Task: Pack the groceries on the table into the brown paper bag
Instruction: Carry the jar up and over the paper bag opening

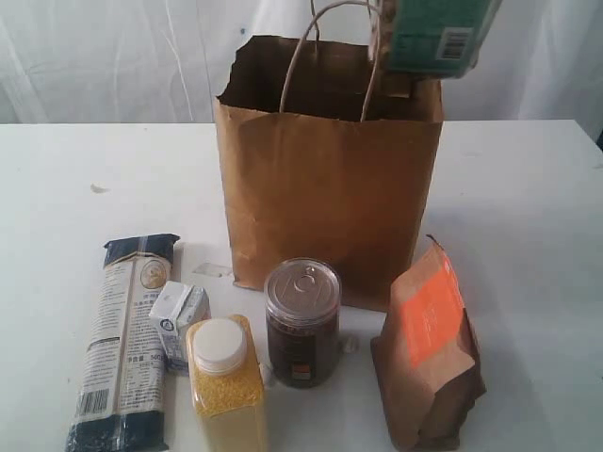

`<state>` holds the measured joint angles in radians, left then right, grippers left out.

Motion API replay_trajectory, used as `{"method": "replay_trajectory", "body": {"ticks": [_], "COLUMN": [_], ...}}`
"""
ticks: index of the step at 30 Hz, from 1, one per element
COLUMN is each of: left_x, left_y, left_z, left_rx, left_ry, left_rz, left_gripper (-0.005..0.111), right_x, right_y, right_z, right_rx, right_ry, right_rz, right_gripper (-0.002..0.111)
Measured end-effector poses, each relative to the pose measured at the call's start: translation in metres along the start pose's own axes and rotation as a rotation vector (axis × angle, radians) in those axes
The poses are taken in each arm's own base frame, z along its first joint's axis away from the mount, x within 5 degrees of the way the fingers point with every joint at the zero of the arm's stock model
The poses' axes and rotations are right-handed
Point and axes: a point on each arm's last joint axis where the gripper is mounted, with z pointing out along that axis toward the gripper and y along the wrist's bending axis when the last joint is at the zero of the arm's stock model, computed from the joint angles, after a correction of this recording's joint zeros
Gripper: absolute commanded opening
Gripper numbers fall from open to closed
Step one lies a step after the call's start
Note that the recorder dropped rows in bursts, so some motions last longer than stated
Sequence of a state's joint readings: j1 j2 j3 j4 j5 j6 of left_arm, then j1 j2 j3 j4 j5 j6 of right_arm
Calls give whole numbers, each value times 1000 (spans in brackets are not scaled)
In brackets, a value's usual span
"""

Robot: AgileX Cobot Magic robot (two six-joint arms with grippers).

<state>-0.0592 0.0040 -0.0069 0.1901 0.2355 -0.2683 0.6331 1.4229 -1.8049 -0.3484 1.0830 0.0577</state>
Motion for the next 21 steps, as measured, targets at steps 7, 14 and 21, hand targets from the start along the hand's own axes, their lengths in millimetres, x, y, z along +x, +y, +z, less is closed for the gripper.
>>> {"method": "replay_trajectory", "body": {"ticks": [7,14,21], "left_x": [0,0,0], "left_y": [0,0,0], "left_z": [0,0,0], "left_rx": [0,0,0], "left_ry": [0,0,0], "left_rz": [0,0,0], "left_gripper": [0,0,0], "right_x": [-3,-3,-2], "right_y": [12,18,21], "right_z": [27,34,35], "right_rx": [-38,-84,-109], "right_ry": [5,16,30], "right_rz": [-1,21,39], "right_gripper": [0,0,0]}}
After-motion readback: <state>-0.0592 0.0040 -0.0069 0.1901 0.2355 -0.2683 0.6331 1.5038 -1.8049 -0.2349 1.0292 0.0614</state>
